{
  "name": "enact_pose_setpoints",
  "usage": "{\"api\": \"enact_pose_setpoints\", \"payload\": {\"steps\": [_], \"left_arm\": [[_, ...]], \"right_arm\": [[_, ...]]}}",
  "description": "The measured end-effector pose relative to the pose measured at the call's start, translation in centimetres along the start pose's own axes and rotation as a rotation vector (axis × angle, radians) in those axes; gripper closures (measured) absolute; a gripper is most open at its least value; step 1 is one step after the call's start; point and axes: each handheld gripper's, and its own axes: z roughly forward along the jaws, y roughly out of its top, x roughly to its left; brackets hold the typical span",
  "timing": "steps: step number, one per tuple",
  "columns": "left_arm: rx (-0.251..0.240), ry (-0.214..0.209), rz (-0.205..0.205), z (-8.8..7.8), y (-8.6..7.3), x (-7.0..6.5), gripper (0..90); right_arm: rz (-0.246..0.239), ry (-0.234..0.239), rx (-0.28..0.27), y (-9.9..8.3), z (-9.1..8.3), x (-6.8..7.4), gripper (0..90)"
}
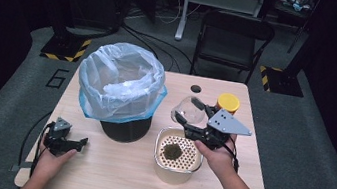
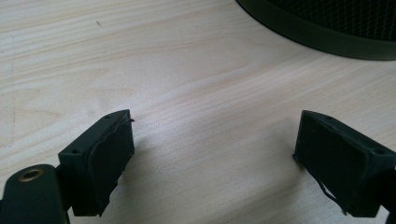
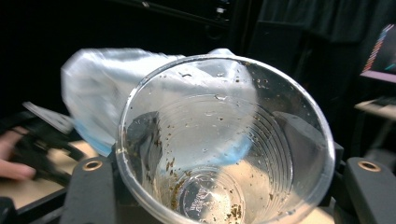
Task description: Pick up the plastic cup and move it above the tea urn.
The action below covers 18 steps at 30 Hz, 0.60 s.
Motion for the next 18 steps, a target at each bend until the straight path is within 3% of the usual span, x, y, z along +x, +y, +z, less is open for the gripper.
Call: {"api": "enact_pose_setpoints", "payload": {"steps": [5,9,12,18], "left_arm": [[0.000,0.000,0.000,0.0,0.0,0.0,11.6],[0.000,0.000,0.000,0.0,0.0,0.0,11.6],[0.000,0.000,0.000,0.0,0.0,0.0,11.6],[0.000,0.000,0.000,0.0,0.0,0.0,11.6]], "right_arm": [[0.149,0.072,0.007,1.0,-0.2,-0.2,33.2],[0.161,0.083,0.050,2.3,-0.2,0.0,33.4],[0.170,0.065,0.092,3.0,0.0,0.1,33.5],[0.214,0.062,0.166,3.1,0.1,-0.3,33.5]]}}
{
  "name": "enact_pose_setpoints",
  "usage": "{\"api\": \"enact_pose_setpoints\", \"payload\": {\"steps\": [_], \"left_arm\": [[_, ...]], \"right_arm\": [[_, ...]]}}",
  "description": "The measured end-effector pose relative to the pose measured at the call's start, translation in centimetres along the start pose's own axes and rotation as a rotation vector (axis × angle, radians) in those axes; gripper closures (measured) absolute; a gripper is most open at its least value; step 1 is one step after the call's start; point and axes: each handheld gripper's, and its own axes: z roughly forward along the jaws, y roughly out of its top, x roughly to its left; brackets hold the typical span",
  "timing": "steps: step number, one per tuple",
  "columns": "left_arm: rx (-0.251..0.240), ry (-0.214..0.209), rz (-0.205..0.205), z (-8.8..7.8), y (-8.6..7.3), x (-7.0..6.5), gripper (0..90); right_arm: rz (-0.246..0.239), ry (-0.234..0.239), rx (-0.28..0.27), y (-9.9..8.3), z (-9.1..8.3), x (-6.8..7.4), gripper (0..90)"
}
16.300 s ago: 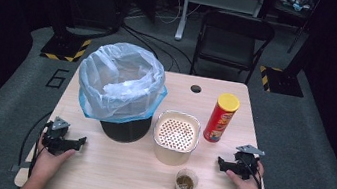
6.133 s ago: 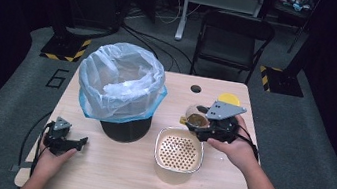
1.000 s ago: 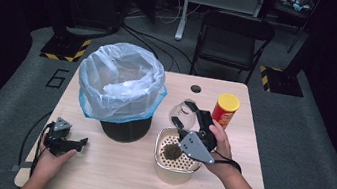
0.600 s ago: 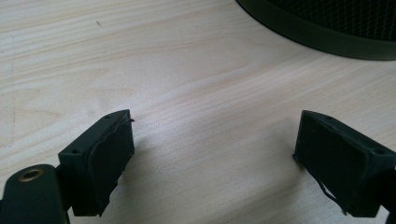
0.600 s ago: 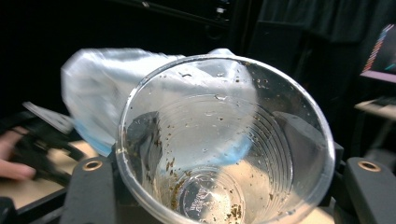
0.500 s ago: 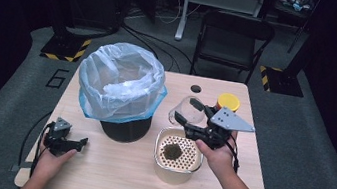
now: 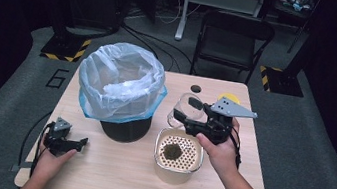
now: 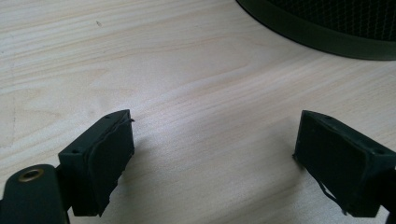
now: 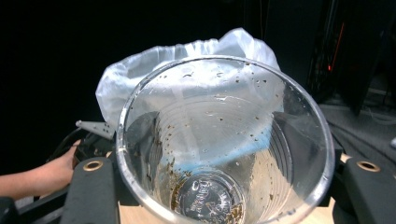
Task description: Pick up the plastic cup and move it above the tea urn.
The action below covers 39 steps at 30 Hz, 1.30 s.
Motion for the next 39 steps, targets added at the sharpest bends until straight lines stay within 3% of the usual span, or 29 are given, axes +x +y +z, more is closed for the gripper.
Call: {"api": "enact_pose_setpoints", "payload": {"steps": [15,19,21,26,31,35,39], "left_arm": [[0.000,0.001,0.000,0.0,0.0,0.0,11.6],[0.000,0.000,0.000,0.0,0.0,0.0,11.6],[0.000,0.000,0.000,0.0,0.0,0.0,11.6],[0.000,-0.001,-0.001,0.0,0.0,0.0,11.7],[0.000,-0.001,-0.001,0.0,0.0,0.0,11.7],[0.000,-0.001,0.000,0.0,0.0,0.0,11.6],[0.001,0.000,0.000,0.0,0.0,0.0,11.6]], "right_arm": [[-0.010,-0.019,0.014,0.3,-0.1,-0.2,33.5],[-0.001,-0.023,0.025,0.7,-0.3,0.2,33.5],[-0.020,-0.024,0.020,1.2,-0.5,0.4,33.5],[-0.061,-0.026,0.004,3.5,-0.6,1.2,33.5],[-0.067,-0.042,0.011,7.0,0.5,2.2,33.3],[-0.101,-0.042,-0.001,9.7,2.1,2.9,33.2],[-0.139,-0.014,-0.004,11.9,5.2,3.5,32.9]]}}
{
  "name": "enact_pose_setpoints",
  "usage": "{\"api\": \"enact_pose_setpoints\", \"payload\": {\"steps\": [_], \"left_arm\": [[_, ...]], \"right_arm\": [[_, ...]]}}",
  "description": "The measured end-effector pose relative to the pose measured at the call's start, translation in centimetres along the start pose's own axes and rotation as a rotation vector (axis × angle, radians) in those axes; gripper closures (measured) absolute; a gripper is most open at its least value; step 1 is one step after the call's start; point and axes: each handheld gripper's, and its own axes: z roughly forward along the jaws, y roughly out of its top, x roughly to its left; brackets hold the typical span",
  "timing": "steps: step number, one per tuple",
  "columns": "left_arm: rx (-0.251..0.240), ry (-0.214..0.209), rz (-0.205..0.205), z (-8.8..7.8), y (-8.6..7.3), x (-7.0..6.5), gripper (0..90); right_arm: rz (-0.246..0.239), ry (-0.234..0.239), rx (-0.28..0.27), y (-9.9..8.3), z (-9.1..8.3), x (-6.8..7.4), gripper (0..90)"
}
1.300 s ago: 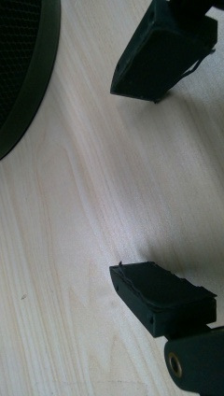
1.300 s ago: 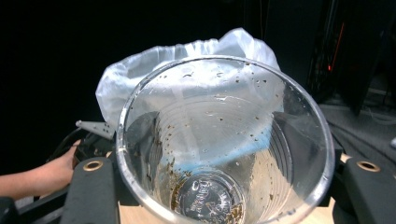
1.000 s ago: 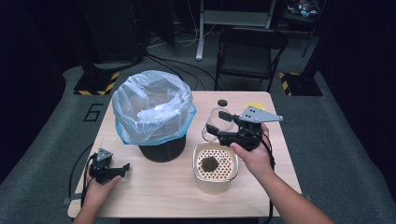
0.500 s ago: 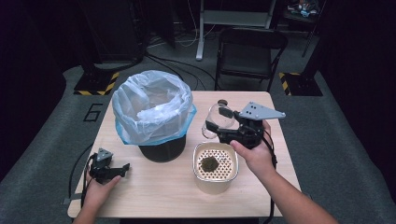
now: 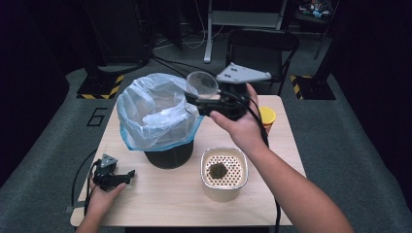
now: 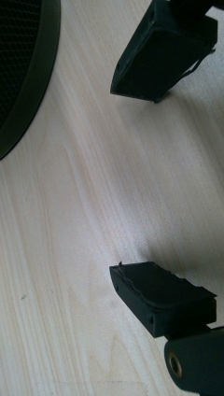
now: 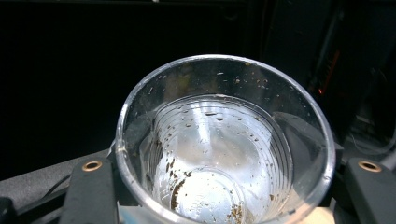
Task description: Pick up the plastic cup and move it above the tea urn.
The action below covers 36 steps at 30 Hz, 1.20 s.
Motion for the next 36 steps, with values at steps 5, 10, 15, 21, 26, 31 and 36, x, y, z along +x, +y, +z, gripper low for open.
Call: {"api": "enact_pose_setpoints", "payload": {"steps": [5,10,15,21,26,31,36], "left_arm": [[-0.002,-0.001,0.004,0.0,0.0,0.0,11.5],[-0.003,-0.003,0.006,0.0,0.0,0.0,11.5],[0.011,-0.008,0.009,-0.1,0.0,0.0,11.5],[0.011,-0.008,0.009,-0.1,0.0,0.0,11.5],[0.010,-0.008,0.009,-0.1,0.0,0.0,11.5],[0.010,-0.008,0.009,-0.1,0.0,0.0,11.5],[0.011,-0.008,0.009,-0.1,0.0,0.0,11.5]], "right_arm": [[-0.009,-0.001,0.011,1.2,5.2,0.0,32.3],[0.009,-0.009,0.066,0.8,9.4,0.1,30.9],[0.012,-0.019,0.105,0.3,12.6,0.4,30.7],[0.011,-0.032,0.132,0.1,14.5,0.4,30.7],[0.010,-0.039,0.122,0.2,14.9,0.5,17.6],[0.001,0.005,0.199,-0.4,15.3,0.6,7.1],[-0.024,-0.016,0.187,-0.5,14.1,0.5,8.7]]}}
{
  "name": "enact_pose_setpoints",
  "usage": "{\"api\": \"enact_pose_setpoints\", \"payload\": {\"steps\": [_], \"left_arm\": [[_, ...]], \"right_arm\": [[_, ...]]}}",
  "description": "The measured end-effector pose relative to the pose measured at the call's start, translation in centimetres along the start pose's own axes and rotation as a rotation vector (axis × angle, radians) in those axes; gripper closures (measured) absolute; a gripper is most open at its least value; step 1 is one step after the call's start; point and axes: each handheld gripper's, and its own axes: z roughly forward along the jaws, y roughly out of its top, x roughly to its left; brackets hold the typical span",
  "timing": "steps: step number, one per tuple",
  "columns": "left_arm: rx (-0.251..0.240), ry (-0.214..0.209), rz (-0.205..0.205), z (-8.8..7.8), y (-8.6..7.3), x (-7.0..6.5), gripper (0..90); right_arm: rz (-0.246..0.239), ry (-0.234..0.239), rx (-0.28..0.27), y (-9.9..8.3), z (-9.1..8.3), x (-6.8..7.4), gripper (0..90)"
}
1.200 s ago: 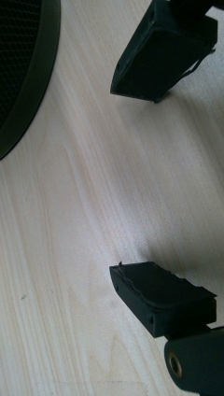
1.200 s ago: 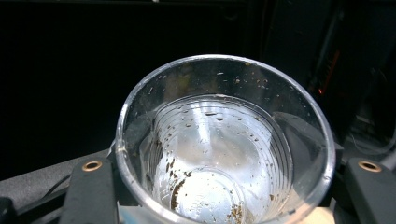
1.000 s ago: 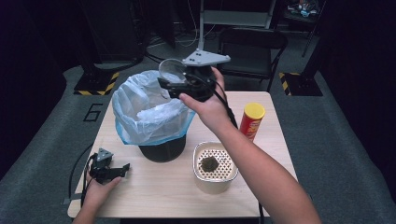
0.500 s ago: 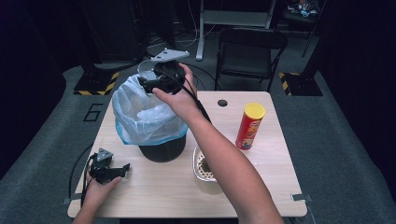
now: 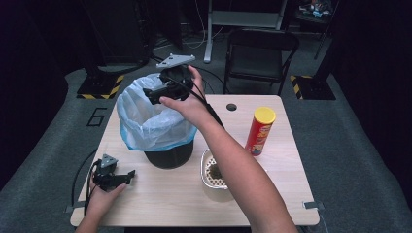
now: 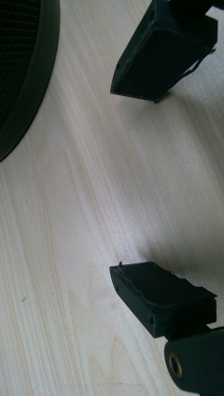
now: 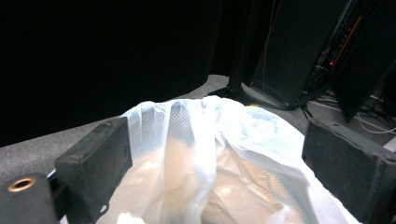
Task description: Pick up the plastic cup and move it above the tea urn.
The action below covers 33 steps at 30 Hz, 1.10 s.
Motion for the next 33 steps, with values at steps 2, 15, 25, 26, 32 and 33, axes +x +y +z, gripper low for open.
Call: {"api": "enact_pose_setpoints", "payload": {"steps": [2,15,25,26,32,33], "left_arm": [[0.000,0.000,0.000,0.0,0.0,0.0,11.5],[-0.012,0.006,-0.003,0.1,0.0,0.0,11.5],[-0.011,0.006,-0.002,0.1,0.0,0.0,11.5],[-0.012,0.007,-0.003,0.1,0.0,-0.1,11.5],[-0.011,0.010,0.003,0.1,0.0,0.0,11.6],[-0.011,0.010,0.003,0.1,0.0,0.0,11.5]], "right_arm": [[-0.004,0.000,-0.007,-0.2,-0.8,-0.2,10.4],[0.019,-0.005,-0.031,-2.5,-8.1,-3.3,20.9],[0.052,-0.048,-0.021,-5.8,-12.1,-4.8,20.3],[0.046,-0.058,-0.018,-6.1,-12.4,-4.9,20.3],[0.039,-0.089,-0.017,-8.0,-14.3,-5.5,28.3],[0.043,-0.091,-0.014,-8.3,-14.6,-5.6,28.7]]}}
